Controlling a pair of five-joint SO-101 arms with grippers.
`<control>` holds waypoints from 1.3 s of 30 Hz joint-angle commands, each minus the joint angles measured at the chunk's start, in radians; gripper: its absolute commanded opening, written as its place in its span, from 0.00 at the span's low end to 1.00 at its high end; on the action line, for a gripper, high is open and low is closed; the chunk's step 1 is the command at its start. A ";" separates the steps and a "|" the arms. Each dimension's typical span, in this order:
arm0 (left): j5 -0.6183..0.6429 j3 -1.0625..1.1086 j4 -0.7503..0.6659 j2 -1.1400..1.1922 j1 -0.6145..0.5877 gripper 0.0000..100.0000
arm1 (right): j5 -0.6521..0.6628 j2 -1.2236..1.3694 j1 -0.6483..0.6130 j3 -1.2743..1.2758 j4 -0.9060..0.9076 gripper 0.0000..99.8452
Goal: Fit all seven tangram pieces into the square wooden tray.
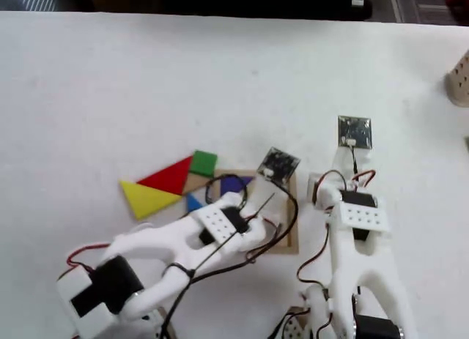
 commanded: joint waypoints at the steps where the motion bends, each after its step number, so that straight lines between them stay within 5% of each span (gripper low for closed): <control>1: 0.012 -0.034 0.104 -0.045 0.004 0.02 | 0.002 -0.005 -0.008 -0.048 -0.028 0.12; 12: 0.011 -0.026 0.149 -0.176 -0.087 0.02 | 0.002 -0.005 -0.008 -0.048 -0.027 0.12; 21: 0.011 0.255 0.233 -0.443 -0.111 0.02 | 0.002 -0.005 -0.008 -0.048 -0.025 0.12; 39: -0.058 0.121 0.224 -0.191 -0.111 0.02 | 0.002 -0.005 -0.008 -0.048 -0.025 0.12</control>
